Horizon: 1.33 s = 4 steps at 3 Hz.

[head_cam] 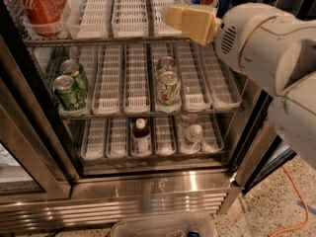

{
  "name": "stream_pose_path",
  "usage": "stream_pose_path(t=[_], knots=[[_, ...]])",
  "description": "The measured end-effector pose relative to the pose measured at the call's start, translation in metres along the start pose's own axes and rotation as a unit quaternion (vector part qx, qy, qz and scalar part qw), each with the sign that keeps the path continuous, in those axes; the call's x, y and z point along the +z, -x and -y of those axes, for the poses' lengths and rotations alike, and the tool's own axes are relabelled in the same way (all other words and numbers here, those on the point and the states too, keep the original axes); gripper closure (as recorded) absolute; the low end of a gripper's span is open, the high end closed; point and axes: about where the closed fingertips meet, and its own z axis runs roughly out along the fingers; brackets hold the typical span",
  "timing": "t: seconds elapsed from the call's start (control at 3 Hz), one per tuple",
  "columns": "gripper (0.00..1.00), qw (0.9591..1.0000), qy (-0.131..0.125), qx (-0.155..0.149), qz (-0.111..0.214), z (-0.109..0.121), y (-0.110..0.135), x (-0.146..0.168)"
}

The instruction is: Pick pepsi can from top shelf of fridge

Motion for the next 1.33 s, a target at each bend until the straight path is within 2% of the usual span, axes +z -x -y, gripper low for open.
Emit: stream_pose_path(t=[0.67,1.0,1.33], knots=[[0.0,0.9998,0.015,-0.01,0.0,-0.009,-0.015,0.005],[0.0,0.9998,0.015,-0.01,0.0,-0.009,-0.014,0.005],[0.0,0.9999,0.01,-0.007,0.009,-0.005,-0.003,0.004]])
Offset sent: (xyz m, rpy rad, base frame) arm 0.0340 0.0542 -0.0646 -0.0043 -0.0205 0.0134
